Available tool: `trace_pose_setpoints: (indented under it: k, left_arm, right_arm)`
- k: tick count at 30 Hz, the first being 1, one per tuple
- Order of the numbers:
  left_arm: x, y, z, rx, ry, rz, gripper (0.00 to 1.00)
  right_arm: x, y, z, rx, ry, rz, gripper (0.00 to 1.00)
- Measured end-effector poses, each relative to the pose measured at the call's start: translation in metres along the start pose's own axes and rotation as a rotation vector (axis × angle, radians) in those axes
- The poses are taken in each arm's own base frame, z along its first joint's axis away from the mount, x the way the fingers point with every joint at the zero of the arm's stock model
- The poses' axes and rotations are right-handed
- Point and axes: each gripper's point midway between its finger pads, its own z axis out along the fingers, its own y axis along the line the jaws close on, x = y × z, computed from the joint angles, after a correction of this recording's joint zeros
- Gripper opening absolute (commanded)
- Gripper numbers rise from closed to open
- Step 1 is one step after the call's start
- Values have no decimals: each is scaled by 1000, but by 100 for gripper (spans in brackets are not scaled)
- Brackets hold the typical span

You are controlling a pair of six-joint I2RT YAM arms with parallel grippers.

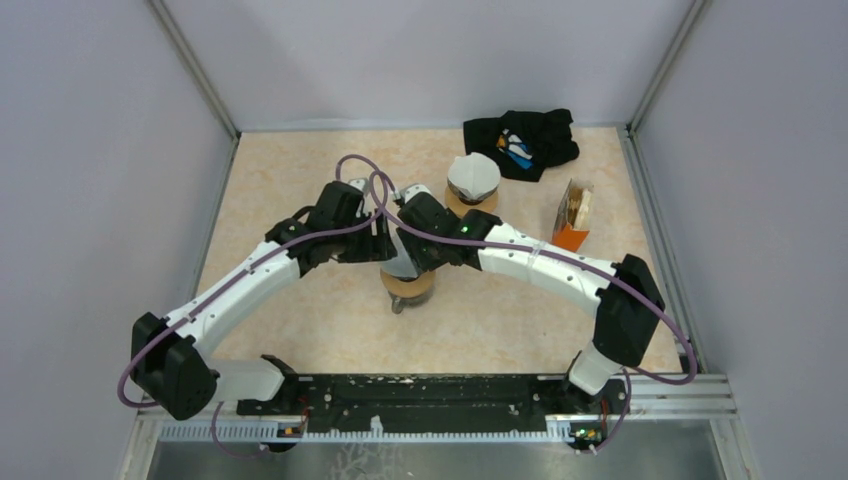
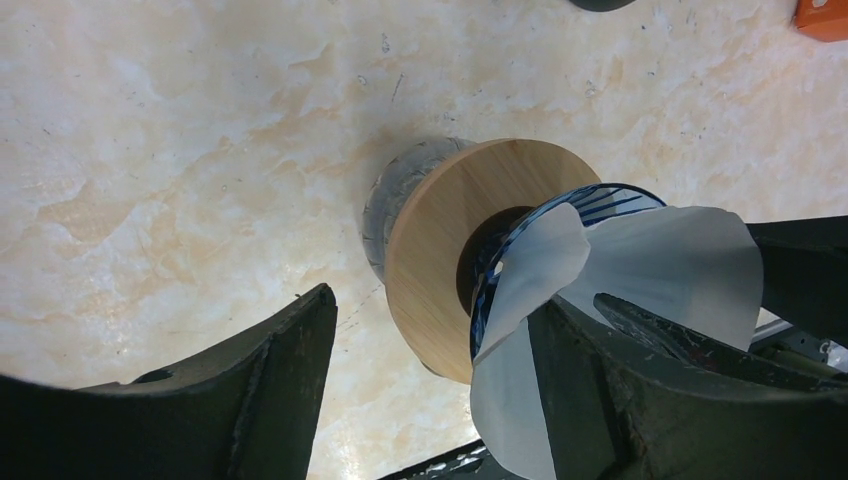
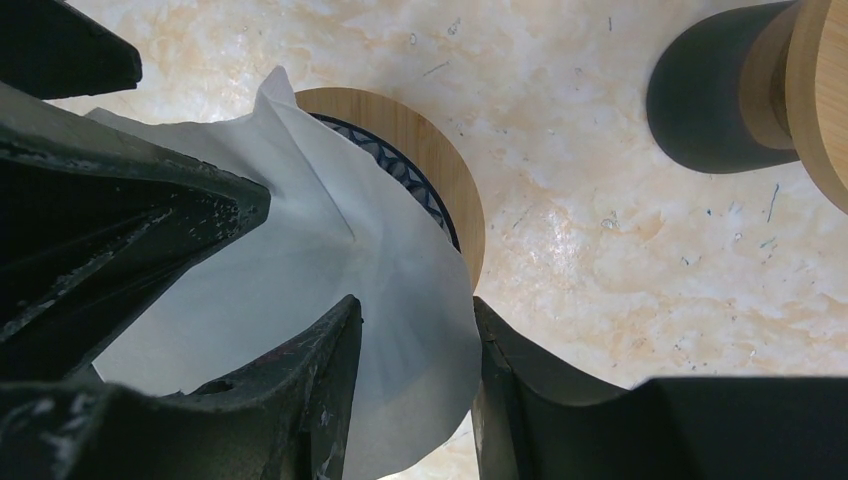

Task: Place the coffee filter in the dripper
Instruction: Adjust the coffee filter in the coffee dripper.

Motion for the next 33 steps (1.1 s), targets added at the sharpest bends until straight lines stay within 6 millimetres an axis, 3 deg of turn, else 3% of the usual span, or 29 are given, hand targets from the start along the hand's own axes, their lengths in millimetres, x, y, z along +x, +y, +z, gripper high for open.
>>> trace_pose_setpoints:
  k: [9, 20, 33]
  left_arm:
    - [6, 4, 3, -15, 26, 11, 75]
    - [11, 5, 4, -14, 44, 12, 76]
    - [15, 4, 5, -1, 61, 15, 77]
  right_arm:
    - [1, 0, 2, 1, 4, -2, 43]
    - [2, -1, 1, 3, 8, -5, 54]
    - [-16, -3, -23, -30, -58, 14, 57]
